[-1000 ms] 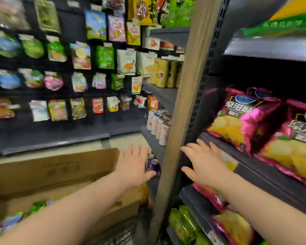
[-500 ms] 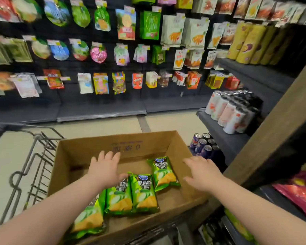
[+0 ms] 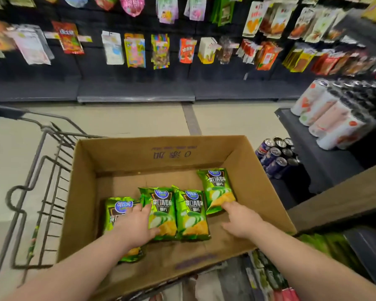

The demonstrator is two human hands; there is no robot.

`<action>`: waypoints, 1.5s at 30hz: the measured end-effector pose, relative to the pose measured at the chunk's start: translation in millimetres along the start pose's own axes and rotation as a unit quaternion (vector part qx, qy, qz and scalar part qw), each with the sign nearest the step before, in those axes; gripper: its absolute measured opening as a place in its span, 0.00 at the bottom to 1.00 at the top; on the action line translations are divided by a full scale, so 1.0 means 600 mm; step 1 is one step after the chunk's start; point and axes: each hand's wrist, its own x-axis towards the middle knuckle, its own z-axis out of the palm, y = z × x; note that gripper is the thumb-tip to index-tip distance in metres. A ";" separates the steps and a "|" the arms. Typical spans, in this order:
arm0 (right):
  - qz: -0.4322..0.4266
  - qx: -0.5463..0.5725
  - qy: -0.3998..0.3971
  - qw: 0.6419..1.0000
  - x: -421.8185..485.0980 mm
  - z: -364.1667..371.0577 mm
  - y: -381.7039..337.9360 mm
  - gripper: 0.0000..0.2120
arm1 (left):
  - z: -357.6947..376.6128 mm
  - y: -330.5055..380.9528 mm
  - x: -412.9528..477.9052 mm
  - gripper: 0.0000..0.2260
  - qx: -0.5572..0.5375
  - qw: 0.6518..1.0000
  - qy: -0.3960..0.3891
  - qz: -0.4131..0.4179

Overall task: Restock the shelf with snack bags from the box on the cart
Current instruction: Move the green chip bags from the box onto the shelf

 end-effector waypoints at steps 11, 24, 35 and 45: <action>0.030 0.148 -0.103 0.983 0.160 0.074 -0.014 0.30 | 0.044 0.020 0.096 0.39 -0.213 0.966 -0.062 -0.129; 0.129 0.423 -0.127 0.888 0.241 0.146 -0.011 0.38 | 0.080 0.039 0.159 0.37 -0.407 0.864 -0.017 -0.295; 0.115 0.513 -0.175 0.832 0.237 0.161 0.008 0.38 | 0.096 0.055 0.170 0.41 -0.476 0.823 -0.008 -0.310; 0.099 0.556 -0.152 0.811 0.195 0.130 0.008 0.40 | 0.072 0.049 0.134 0.41 -0.501 0.824 0.063 -0.256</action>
